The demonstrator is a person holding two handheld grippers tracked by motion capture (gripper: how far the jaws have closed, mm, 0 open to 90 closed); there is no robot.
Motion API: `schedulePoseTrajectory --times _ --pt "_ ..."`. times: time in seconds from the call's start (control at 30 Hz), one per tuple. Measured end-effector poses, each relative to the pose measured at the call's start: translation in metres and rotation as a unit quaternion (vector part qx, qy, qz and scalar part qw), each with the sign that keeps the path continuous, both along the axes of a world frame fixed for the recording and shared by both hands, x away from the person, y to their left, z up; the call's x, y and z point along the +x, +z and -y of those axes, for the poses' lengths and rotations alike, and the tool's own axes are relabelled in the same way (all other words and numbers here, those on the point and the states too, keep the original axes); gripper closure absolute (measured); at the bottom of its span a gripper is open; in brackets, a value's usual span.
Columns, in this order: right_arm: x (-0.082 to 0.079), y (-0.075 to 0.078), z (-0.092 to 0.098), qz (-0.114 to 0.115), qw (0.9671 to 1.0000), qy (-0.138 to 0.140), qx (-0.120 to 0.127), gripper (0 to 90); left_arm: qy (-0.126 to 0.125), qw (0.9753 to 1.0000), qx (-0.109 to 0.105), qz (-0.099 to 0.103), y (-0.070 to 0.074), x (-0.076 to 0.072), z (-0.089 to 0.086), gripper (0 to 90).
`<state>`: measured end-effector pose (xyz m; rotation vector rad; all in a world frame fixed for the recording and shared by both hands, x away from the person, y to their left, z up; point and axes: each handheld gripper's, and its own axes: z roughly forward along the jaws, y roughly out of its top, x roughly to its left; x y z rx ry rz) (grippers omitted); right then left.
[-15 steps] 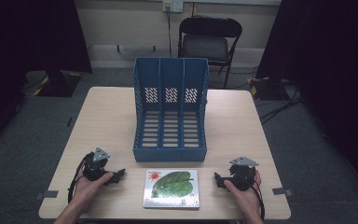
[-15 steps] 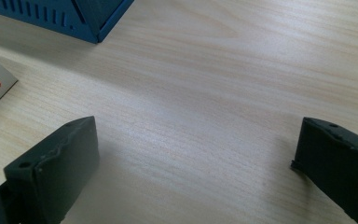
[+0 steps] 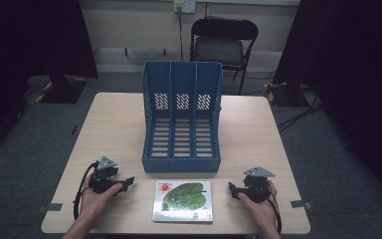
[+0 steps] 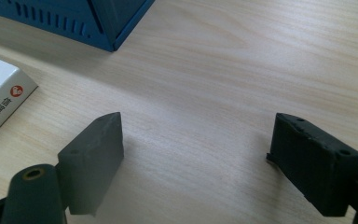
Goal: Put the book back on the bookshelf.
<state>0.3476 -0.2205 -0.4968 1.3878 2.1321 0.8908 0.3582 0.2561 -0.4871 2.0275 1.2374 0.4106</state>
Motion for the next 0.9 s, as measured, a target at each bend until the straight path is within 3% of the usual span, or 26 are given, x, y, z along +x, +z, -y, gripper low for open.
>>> schedulePoseTrajectory --times 0.1,0.23,0.3,0.37,0.53,0.57,0.63,0.7,0.77,0.83,0.9 --pt "-0.002 0.001 -0.003 0.001 1.0000 0.008 -0.006 18.6 -0.013 0.9999 0.006 0.000 0.004 -0.003 0.005 24.5" --pt "-0.005 0.004 -0.008 -0.004 0.9997 0.024 0.003 24.3 -0.028 0.9994 -0.017 -0.010 0.010 -0.007 0.011 26.3" --pt "-0.008 0.007 -0.012 -0.004 0.9988 0.048 0.014 28.6 -0.037 0.9992 -0.012 -0.005 0.012 -0.009 0.015 28.0" --pt "-0.009 0.008 -0.014 -0.005 0.9985 0.053 0.017 29.3 -0.041 0.9989 -0.021 -0.006 0.013 -0.012 0.020 29.1" --pt "-0.018 0.015 -0.021 0.008 0.9974 0.067 0.023 35.6 -0.069 0.9975 -0.004 0.010 0.017 -0.019 0.031 29.7" --pt "-0.021 0.017 -0.025 0.005 0.9969 0.075 0.023 36.2 -0.086 0.9963 -0.006 0.003 0.017 -0.020 0.036 29.8" --pt "-0.023 0.018 -0.027 0.005 0.9965 0.079 0.025 36.1 -0.090 0.9960 -0.004 0.002 0.018 -0.023 0.039 30.2" --pt "-0.026 0.021 -0.033 0.008 0.9948 0.096 0.032 35.3 -0.101 0.9949 0.001 0.002 0.019 -0.025 0.043 30.3" --pt "-0.033 0.026 -0.042 0.010 0.9919 0.120 0.041 34.3 -0.114 0.9934 -0.010 -0.009 0.020 -0.025 0.046 32.3" --pt "-0.035 0.027 -0.045 0.009 0.9914 0.122 0.045 33.5 -0.114 0.9933 -0.020 -0.009 0.021 -0.027 0.050 32.2" --pt "-0.043 0.031 -0.058 0.009 0.9875 0.149 0.051 32.1 -0.126 0.9916 -0.024 -0.016 0.022 -0.027 0.052 34.8"
